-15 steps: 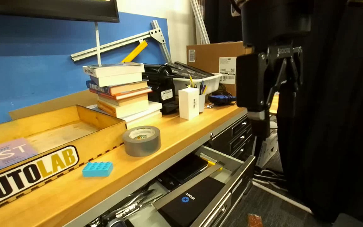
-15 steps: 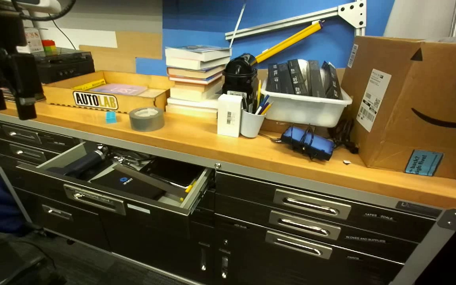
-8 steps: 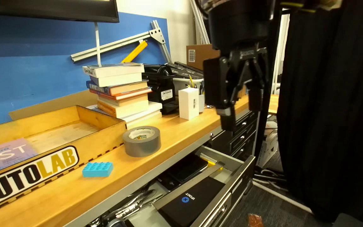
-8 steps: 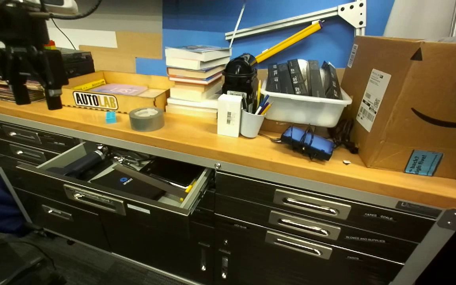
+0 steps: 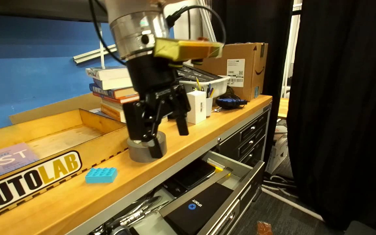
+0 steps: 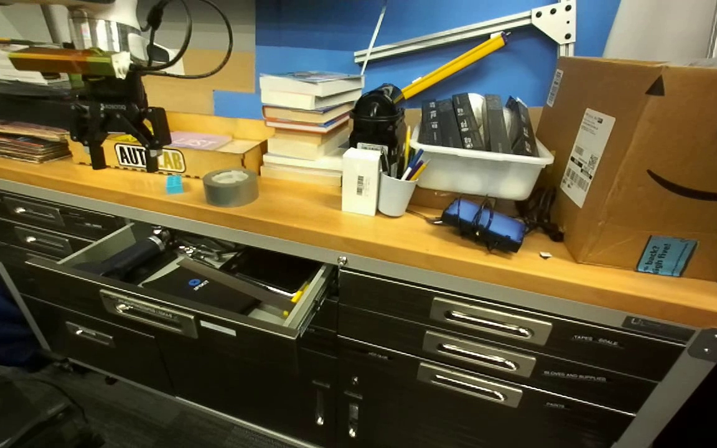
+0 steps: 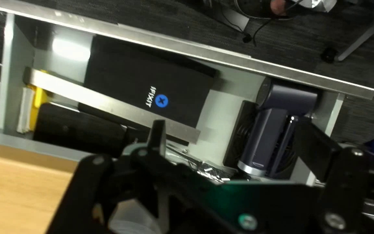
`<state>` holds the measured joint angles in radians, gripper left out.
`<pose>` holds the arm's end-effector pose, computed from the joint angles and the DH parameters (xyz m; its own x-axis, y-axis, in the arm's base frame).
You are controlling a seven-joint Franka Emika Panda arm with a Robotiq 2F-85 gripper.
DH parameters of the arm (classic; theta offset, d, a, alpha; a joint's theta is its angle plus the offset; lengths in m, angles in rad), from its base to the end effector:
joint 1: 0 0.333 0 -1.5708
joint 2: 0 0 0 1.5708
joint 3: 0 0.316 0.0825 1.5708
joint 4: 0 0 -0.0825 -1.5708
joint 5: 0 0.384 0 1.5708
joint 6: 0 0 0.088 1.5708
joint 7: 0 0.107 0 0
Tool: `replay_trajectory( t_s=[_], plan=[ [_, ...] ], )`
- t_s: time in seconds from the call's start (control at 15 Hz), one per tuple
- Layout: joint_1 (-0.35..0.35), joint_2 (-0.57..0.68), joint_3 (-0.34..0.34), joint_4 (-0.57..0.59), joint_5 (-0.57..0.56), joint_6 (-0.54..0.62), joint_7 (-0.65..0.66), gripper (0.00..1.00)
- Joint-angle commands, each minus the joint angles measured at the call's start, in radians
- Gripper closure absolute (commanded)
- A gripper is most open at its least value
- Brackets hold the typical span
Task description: Pick up the blue block from the countertop, put it in the drawer and close the drawer.
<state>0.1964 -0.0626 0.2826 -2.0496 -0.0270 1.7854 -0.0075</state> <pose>0.4548 0.2356 0.4501 0.8647 0.4594 -0.2031 0.4762 -0.8784 0.0406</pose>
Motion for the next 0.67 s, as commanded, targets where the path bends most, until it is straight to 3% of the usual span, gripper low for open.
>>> replay_trajectory(
  t_s=[0.0,0.27,0.6],
  plan=[
    [0.051,0.240,0.014,0.222,-0.042,0.029,0.011,0.00],
    [0.109,0.385,0.002,0.347,-0.064,0.102,0.041,0.00],
    [0.149,0.472,-0.017,0.419,-0.063,0.194,0.093,0.00]
  ],
)
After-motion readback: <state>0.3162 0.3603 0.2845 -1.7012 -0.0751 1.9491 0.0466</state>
